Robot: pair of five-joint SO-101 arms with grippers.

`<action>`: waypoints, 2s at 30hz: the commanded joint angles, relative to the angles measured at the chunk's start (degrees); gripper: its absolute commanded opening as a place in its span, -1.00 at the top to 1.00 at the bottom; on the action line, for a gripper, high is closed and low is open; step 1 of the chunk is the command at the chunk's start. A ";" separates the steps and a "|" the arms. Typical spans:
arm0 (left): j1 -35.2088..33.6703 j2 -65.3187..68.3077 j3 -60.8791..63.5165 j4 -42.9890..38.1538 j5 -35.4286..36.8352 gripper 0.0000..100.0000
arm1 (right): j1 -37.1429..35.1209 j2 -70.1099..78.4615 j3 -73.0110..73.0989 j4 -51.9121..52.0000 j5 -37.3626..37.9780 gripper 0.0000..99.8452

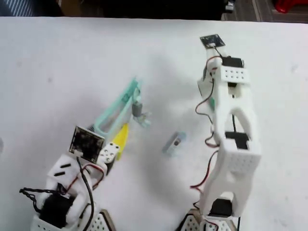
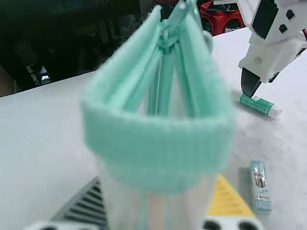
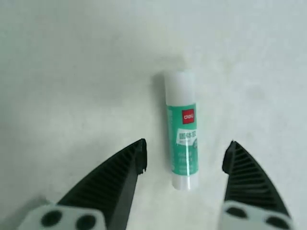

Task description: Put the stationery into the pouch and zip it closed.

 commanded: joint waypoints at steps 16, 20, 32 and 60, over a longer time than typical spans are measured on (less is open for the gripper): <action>-0.31 0.40 -0.62 -0.70 0.79 0.68 | -1.10 26.24 -39.91 11.30 0.62 0.81; -0.22 0.40 -0.62 -0.70 0.79 0.68 | -1.19 28.97 -44.13 11.56 0.62 0.98; -0.22 0.40 -0.53 -0.62 0.79 0.68 | -0.84 30.02 -58.99 23.60 0.62 0.97; -0.22 0.40 -0.62 -0.62 1.05 0.68 | -21.23 -53.76 -16.09 22.81 -7.82 0.97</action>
